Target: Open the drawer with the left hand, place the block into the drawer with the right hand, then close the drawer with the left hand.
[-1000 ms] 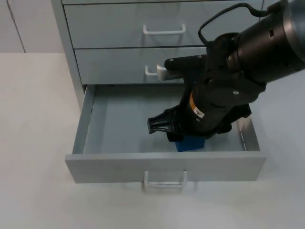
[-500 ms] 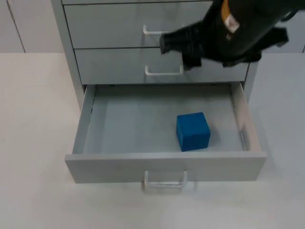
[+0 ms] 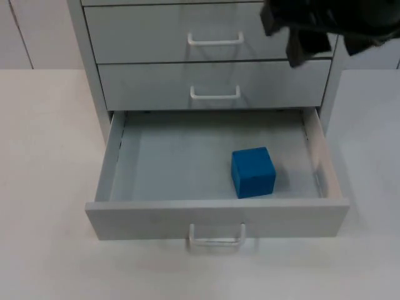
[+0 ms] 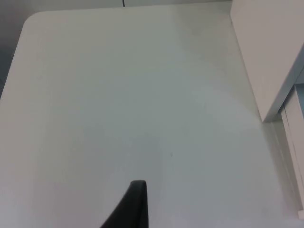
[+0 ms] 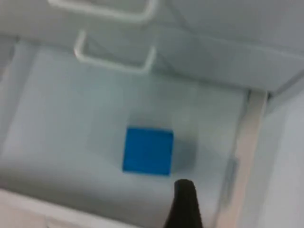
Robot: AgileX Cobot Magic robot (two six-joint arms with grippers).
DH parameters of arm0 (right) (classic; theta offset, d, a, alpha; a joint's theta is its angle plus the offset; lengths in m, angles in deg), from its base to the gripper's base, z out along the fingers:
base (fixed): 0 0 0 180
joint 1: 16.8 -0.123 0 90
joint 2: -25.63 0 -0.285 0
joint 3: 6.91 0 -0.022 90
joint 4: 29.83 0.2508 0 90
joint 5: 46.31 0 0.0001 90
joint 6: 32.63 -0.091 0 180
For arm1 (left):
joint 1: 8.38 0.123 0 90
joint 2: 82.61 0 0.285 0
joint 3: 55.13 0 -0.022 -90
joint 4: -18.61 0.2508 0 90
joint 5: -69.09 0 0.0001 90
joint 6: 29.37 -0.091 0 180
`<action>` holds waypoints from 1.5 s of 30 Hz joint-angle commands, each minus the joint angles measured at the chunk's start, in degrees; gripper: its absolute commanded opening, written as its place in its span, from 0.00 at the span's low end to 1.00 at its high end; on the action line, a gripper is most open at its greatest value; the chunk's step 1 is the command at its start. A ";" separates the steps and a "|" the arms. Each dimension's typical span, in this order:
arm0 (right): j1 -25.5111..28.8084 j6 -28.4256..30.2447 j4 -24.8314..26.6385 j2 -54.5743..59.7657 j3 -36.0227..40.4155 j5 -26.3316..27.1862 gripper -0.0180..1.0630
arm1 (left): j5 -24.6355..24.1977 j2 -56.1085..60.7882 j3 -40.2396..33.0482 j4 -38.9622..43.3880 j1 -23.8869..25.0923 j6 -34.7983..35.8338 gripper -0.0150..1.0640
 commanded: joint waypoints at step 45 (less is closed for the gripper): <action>29.00 21.73 13.94 -33.25 17.52 -2.76 0.57 | 0.31 0.31 -0.12 -2.33 0.12 0.00 0.99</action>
